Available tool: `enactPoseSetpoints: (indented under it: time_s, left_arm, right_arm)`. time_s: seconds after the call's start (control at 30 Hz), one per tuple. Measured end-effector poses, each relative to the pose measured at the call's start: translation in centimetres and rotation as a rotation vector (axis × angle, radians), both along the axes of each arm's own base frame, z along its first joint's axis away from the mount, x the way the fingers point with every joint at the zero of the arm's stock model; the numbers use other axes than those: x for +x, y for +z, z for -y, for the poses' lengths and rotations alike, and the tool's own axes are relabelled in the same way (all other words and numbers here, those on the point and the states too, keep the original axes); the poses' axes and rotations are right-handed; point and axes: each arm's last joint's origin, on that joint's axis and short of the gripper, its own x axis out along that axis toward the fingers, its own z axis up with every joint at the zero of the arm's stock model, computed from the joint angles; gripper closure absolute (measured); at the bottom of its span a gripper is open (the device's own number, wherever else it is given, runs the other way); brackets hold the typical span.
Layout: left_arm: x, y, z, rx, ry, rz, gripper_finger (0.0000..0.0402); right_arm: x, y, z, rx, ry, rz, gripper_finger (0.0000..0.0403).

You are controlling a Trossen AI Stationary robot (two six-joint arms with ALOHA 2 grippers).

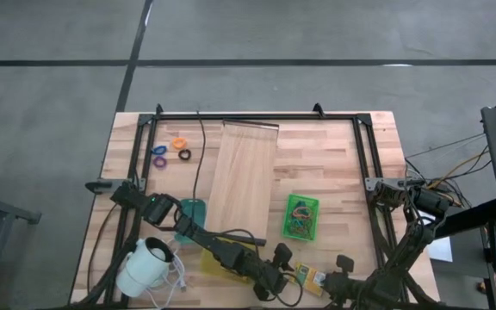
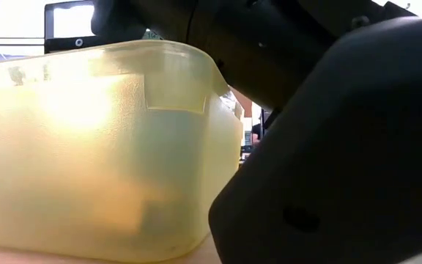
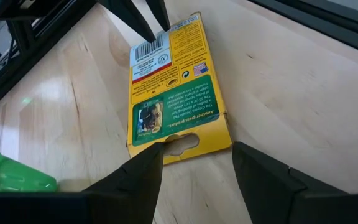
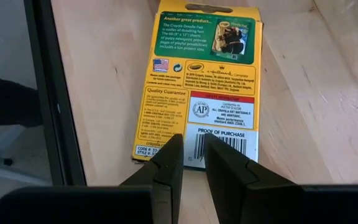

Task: Pick & Place Office Desk Supplies
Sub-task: Put the large yellow crayon box into the yellow bin

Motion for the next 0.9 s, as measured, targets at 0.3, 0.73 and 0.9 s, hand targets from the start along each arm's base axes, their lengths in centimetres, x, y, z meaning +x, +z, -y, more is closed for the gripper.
enactPoseSetpoints:
  time_s: [0.3,0.73,0.9]
  left_arm:
    - [0.01,-0.04,-0.03,-0.001,-0.002,-0.005,0.0202]
    - [-0.03,-0.08,-0.02,-0.001,-0.003,-0.012,0.0202]
    - [-0.05,-0.09,0.0,0.0,-0.003,-0.013,0.0202]
  right_arm:
    - [0.02,0.01,-0.03,0.004,0.0,0.002,0.0339]
    - [0.15,0.04,0.01,-0.003,-0.004,0.018,0.0339]
    - [0.77,0.14,0.36,-0.031,-0.029,0.074,0.0339]
